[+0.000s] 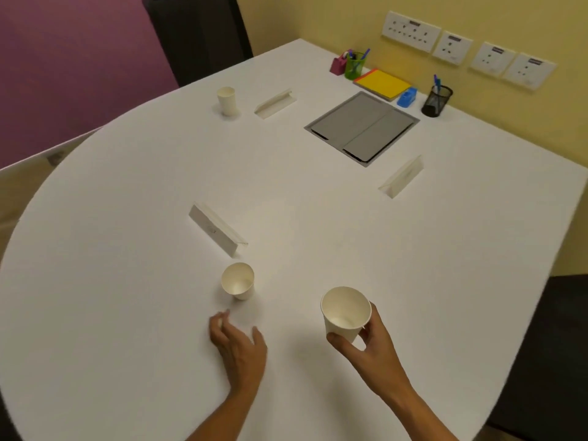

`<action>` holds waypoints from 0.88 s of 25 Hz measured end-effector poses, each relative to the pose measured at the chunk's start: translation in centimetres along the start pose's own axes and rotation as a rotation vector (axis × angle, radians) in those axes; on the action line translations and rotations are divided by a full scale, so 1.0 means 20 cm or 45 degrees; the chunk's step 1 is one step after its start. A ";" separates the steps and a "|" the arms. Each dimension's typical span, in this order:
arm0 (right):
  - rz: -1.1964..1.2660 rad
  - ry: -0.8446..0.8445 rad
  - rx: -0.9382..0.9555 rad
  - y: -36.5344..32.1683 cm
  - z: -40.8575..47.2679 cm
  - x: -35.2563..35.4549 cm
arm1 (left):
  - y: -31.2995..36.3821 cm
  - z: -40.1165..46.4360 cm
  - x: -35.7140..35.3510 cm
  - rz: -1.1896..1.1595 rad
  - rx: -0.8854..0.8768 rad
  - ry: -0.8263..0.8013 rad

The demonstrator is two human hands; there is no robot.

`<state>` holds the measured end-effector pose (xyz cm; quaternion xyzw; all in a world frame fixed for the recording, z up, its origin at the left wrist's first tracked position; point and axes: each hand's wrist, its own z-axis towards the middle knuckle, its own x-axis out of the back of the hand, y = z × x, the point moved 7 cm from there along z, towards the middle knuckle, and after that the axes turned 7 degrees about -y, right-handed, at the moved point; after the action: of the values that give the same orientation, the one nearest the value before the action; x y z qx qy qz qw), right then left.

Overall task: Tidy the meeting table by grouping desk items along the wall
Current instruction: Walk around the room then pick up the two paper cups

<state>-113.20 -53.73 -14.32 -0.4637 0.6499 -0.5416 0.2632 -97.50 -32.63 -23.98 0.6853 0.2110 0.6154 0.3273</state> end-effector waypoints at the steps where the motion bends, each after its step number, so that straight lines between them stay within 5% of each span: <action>1: 0.011 0.046 0.004 0.00 -0.03 0.00 | 0.08 -0.08 -0.06 0.001 -0.143 -0.105; 4: 0.062 0.180 0.006 0.02 -0.15 0.02 | 0.25 -0.23 -0.31 0.046 -0.372 -0.544; 9: 0.083 0.369 0.005 0.07 -0.27 0.17 | 0.60 -0.13 -0.69 0.354 -0.686 -0.874; 15: 0.073 0.561 0.033 0.15 0.00 0.65 | 0.98 0.20 -1.17 0.566 -0.856 -0.848; 22: 0.074 0.601 -0.006 0.24 0.52 1.24 | 1.04 0.36 -1.53 0.766 -0.844 -0.815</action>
<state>-116.61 -80.73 -17.75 -0.3060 0.7077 -0.6257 0.1185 -97.49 -69.64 -31.02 0.7285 -0.3093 0.4761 0.3832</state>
